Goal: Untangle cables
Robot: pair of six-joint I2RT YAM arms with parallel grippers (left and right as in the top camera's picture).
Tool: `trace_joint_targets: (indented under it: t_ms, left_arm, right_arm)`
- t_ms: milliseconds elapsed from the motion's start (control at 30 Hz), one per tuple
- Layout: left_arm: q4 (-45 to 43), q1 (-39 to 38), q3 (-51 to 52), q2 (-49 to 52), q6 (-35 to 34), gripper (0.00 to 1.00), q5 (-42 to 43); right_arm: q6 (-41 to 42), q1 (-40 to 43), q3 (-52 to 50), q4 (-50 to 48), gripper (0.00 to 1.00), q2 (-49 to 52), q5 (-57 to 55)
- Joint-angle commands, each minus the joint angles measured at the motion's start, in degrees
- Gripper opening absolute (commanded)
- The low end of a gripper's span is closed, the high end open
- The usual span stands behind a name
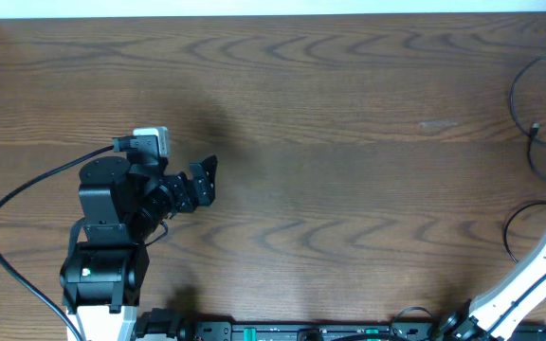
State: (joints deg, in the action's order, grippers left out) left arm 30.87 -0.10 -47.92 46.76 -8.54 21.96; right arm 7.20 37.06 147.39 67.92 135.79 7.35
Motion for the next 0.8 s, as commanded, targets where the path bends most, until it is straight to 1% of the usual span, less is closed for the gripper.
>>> trace_joint_targets:
  t_ms: [0,100,267,333,533,667,767]
  left_arm:
    - [-0.04,0.13,0.39,-0.11,1.18,0.97,2.69]
    - [-0.07,0.13,0.39,-0.11,1.18,0.97,4.68]
    - [0.0,0.13,0.39,-0.11,1.18,0.97,6.62]
    - [0.13,0.13,0.39,-0.11,1.16,0.97,7.61]
    - [0.37,0.13,0.39,-0.11,1.18,0.97,7.87]
    - [0.35,0.13,0.42,-0.09,1.46,0.97,7.85]
    - [0.42,0.13,0.46,-0.09,2.89,0.97,7.85]
  right_arm:
    - [0.85,0.09,0.94,-1.25,0.01,1.9,-1.38]
    - [1.09,0.26,0.94,-2.38,0.01,3.21,-3.13]
    - [1.16,0.87,0.94,-2.91,0.01,5.95,-9.73]
    - [2.45,1.31,0.94,-3.02,0.01,6.78,-13.29]
    - [4.55,3.17,0.94,-3.5,0.01,7.91,-13.99]
    - [4.46,3.56,0.94,-3.63,0.01,7.91,-13.44]
    - [4.33,3.52,0.94,-3.65,0.01,7.91,-13.46]
